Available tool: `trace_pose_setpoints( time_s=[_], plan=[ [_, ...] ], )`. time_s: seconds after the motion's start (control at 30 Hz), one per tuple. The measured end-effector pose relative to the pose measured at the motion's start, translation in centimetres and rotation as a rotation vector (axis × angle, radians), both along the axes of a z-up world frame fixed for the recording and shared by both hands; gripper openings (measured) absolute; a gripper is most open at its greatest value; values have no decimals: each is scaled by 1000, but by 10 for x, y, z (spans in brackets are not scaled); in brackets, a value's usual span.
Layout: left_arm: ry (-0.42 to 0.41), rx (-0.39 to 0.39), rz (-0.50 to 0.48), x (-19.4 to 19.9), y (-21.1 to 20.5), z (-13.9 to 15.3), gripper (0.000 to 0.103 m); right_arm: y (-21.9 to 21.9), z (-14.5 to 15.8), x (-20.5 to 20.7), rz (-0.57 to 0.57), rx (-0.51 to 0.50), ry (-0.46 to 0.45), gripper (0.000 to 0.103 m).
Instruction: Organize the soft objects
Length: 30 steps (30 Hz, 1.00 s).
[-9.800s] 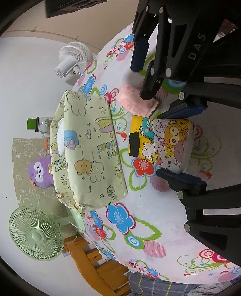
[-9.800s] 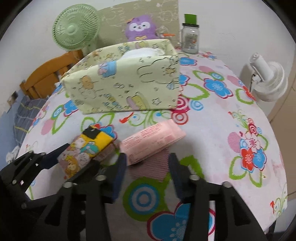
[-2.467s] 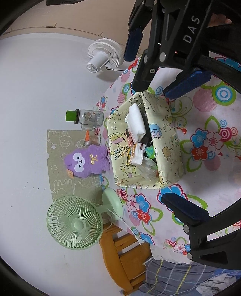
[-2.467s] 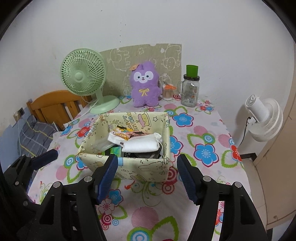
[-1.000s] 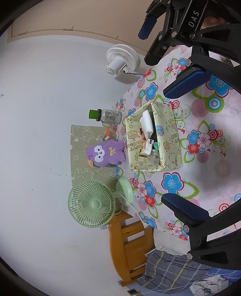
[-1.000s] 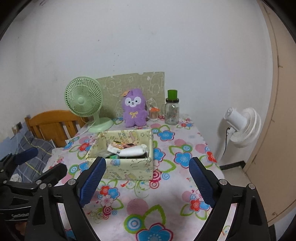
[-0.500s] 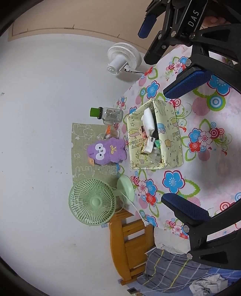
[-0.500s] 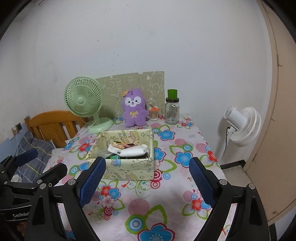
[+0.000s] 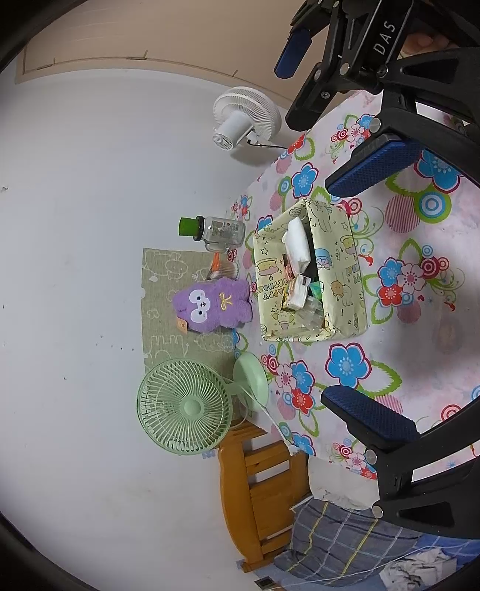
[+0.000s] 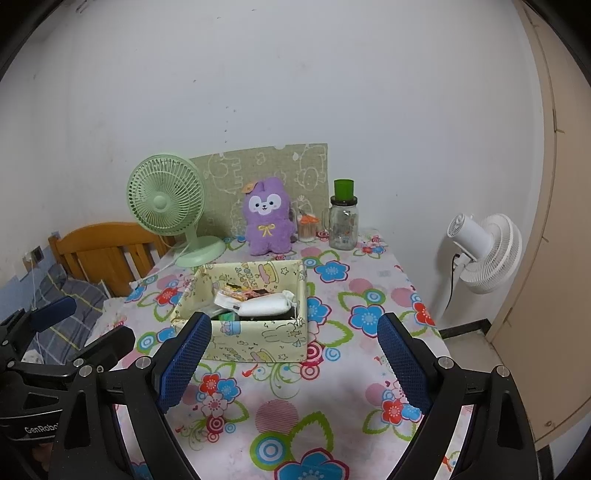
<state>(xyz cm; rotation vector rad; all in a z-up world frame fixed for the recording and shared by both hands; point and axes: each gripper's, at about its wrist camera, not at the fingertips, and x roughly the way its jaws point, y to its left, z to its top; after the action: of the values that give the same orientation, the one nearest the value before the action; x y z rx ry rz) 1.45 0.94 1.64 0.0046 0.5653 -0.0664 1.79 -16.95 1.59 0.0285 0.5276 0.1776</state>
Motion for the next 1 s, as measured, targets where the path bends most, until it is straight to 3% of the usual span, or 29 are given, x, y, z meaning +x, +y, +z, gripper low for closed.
trace_pose_setpoints(
  time_s=[1.0],
  plan=[
    [5, 4, -1, 0, -1, -2, 103, 0, 0, 2, -7, 4, -5, 93]
  ],
)
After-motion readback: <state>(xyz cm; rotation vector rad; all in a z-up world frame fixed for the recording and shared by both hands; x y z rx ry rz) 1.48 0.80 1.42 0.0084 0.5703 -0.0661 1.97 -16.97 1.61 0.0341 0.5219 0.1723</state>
